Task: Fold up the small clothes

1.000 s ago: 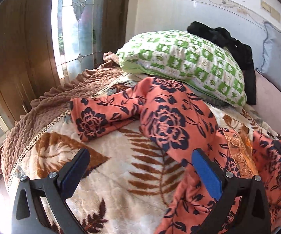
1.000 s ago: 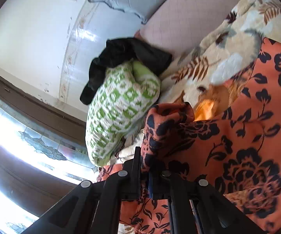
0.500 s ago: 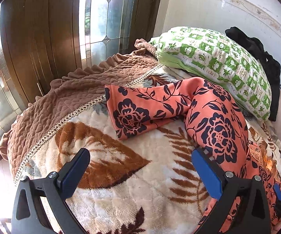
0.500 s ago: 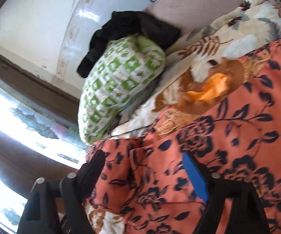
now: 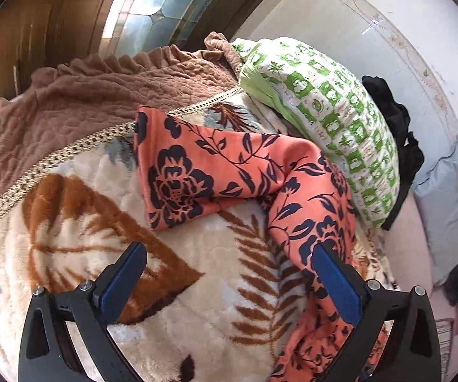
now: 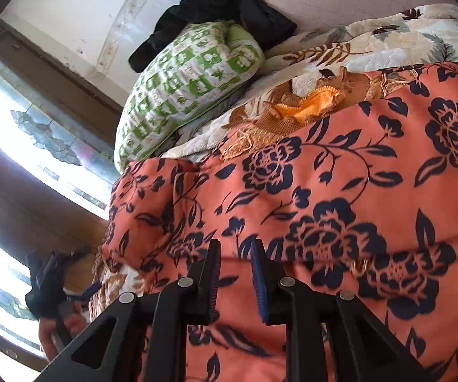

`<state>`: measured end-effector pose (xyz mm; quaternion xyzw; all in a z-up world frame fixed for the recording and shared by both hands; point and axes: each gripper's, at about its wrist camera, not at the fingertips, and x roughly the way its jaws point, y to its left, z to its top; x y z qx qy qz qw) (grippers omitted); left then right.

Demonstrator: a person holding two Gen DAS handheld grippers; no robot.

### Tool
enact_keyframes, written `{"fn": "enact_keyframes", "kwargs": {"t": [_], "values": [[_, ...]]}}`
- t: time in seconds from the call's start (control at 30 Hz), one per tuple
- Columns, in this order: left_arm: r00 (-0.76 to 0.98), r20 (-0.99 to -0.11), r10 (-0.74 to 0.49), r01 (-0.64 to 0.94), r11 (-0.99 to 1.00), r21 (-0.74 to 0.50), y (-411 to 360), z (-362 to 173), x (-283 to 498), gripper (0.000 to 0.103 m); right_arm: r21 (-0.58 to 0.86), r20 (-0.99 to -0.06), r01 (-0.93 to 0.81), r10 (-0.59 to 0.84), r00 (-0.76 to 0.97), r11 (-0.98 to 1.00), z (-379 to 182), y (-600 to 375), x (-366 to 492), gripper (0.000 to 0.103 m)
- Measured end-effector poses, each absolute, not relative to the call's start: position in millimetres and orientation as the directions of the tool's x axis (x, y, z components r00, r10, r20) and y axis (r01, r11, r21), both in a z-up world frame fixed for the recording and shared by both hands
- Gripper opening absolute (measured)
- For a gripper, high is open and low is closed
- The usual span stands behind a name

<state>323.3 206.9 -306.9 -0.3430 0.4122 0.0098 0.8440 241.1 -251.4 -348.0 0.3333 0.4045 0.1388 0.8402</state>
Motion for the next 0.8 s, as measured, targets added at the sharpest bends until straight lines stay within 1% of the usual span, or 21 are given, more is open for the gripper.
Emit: {"fn": "enact_keyframes", "kwargs": {"t": [0.03, 0.17, 0.2, 0.23, 0.27, 0.3, 0.33, 0.47, 0.57, 0.6, 0.63, 0.67, 0.7, 0.73, 0.8], "values": [[0.649, -0.706, -0.284, -0.311, 0.748, -0.586, 213.2, -310.1, 326.9, 0.102, 0.682, -0.576, 0.020, 0.520, 0.630, 0.731, -350.5, -248.7, 234.7, 0.022], [0.662, -0.720, -0.209, -0.421, 0.691, -0.588, 243.4, -318.2, 322.9, 0.100, 0.703, -0.577, 0.011, 0.561, 0.594, 0.711, -368.9, -230.7, 219.7, 0.022], [0.652, -0.729, -0.208, -0.435, 0.685, -0.584, 248.5, -321.3, 325.1, 0.093, 0.697, -0.584, 0.009, 0.560, 0.588, 0.717, -373.5, -228.3, 217.2, 0.022], [0.636, -0.741, -0.215, -0.439, 0.690, -0.576, 250.5, -324.5, 328.3, 0.081, 0.692, -0.590, 0.010, 0.557, 0.585, 0.722, -379.1, -227.0, 215.9, 0.022], [0.612, -0.757, -0.230, -0.437, 0.699, -0.566, 252.0, -328.7, 332.5, 0.074, 0.696, -0.588, 0.014, 0.558, 0.586, 0.718, -382.5, -227.5, 215.2, 0.021], [0.589, -0.770, -0.243, -0.435, 0.708, -0.556, 251.5, -332.8, 335.2, 0.063, 0.705, -0.579, 0.017, 0.562, 0.591, 0.709, -383.6, -229.4, 215.2, 0.021], [0.577, -0.778, -0.249, -0.431, 0.716, -0.549, 250.5, -336.1, 335.9, 0.062, 0.712, -0.574, 0.017, 0.567, 0.591, 0.702, -384.0, -230.8, 216.0, 0.021], [0.596, -0.774, -0.212, -0.437, 0.724, -0.534, 249.2, -339.9, 340.8, 0.063, 0.675, -0.582, -0.018, 0.547, 0.602, 0.738, -385.2, -226.2, 213.8, 0.021], [0.588, -0.785, -0.195, -0.432, 0.745, -0.508, 246.7, -342.8, 353.1, 0.062, 0.660, -0.586, -0.027, 0.537, 0.607, 0.751, -383.8, -224.1, 212.6, 0.021], [0.586, -0.789, -0.184, -0.421, 0.763, -0.490, 244.3, -342.2, 357.3, 0.052, 0.667, -0.580, -0.028, 0.543, 0.607, 0.745, -384.7, -225.4, 212.5, 0.021], [0.582, -0.791, -0.186, -0.403, 0.780, -0.480, 241.6, -342.3, 362.0, 0.022, 0.676, -0.572, -0.029, 0.550, 0.609, 0.736, -385.9, -227.0, 212.4, 0.021], [0.566, -0.803, -0.188, -0.394, 0.794, -0.464, 239.7, -343.6, 366.6, 0.011, 0.686, -0.564, -0.029, 0.558, 0.609, 0.727, -387.0, -228.7, 212.5, 0.021], [0.555, -0.812, -0.179, -0.396, 0.802, -0.447, 239.7, -343.9, 370.3, 0.006, 0.694, -0.558, -0.029, 0.563, 0.610, 0.719, -387.9, -229.8, 212.7, 0.021], [0.559, -0.809, -0.183, -0.390, 0.803, -0.450, 241.0, -342.3, 371.7, 0.004, 0.697, -0.555, -0.028, 0.565, 0.611, 0.716, -388.1, -230.3, 212.7, 0.021], [0.576, -0.795, -0.191, -0.370, 0.806, -0.462, 244.9, -331.7, 371.8, 0.004, 0.692, -0.557, -0.030, 0.560, 0.613, 0.722, -387.2, -229.2, 212.2, 0.021]]}}
